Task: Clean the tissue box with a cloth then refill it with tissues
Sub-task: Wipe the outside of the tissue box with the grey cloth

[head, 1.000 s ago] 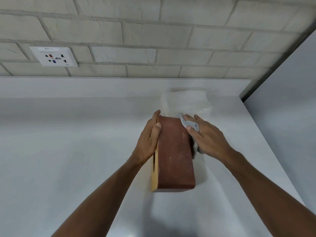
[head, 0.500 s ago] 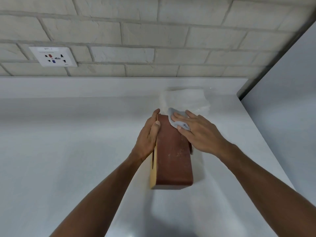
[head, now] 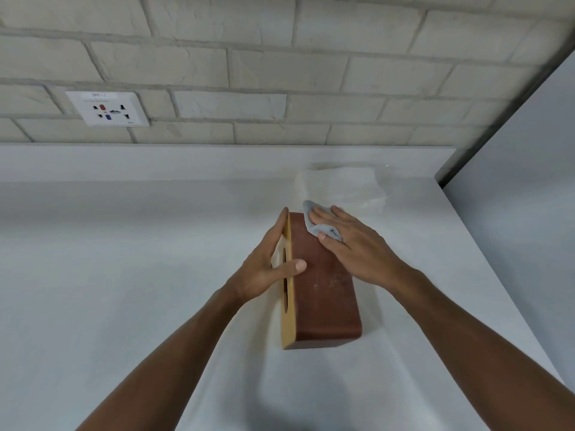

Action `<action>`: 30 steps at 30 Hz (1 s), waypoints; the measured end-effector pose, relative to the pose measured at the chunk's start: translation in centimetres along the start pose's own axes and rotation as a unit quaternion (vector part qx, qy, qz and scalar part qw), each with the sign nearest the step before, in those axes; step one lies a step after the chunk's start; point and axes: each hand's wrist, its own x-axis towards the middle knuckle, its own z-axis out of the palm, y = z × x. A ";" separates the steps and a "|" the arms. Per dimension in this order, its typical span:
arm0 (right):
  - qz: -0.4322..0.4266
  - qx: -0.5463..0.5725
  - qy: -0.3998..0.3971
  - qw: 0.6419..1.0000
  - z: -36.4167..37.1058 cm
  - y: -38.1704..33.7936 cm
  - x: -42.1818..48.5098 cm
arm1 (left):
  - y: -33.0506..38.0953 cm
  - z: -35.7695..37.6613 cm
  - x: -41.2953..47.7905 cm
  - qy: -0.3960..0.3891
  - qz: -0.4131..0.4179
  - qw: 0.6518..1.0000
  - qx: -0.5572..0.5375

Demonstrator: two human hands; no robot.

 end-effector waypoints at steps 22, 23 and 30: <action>-0.068 -0.127 -0.025 0.989 -0.7 -2.0 1.0 | 1.5 0.5 -0.5 0.023 0.027 0.998 0.042; -0.050 -0.135 -0.018 0.989 -1.1 -1.5 1.3 | 1.7 0.5 -0.6 0.024 0.026 0.998 0.046; -0.112 -0.112 -0.038 0.987 0.1 -2.7 0.1 | 0.8 1.0 -0.2 0.038 0.044 0.997 0.060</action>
